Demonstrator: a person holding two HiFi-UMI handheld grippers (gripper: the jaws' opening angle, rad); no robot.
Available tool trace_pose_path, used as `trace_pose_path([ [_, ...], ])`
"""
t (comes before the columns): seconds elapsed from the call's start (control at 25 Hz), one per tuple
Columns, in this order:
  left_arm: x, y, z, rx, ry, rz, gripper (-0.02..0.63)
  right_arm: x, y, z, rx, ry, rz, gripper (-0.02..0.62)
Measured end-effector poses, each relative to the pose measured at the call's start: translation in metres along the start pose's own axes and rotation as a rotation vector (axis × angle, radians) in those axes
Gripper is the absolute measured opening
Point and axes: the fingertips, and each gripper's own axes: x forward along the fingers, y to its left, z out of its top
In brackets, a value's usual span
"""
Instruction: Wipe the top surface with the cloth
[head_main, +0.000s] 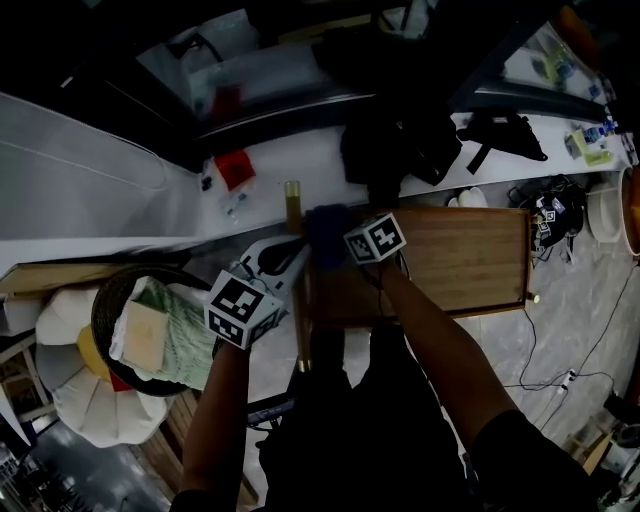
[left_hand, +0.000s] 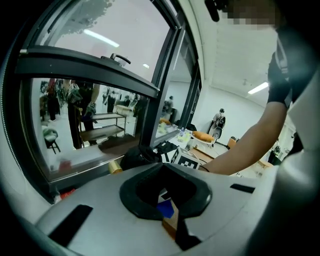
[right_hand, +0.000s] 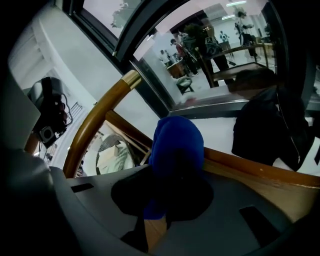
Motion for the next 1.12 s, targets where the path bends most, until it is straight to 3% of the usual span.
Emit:
trace_pose_path([
  [0.4,0.054,-0.037,-0.001,-0.01,0.092,-0.001,0.006,-0.046,-0.046,-0.022,0.031,-0.008,-0.054,0.071],
  [1.12,0.195,-0.127,-0.01,-0.071,0.208,-0.034,0.006,-0.188,-0.173,-0.085,0.117,-0.092,-0.184,0.071],
])
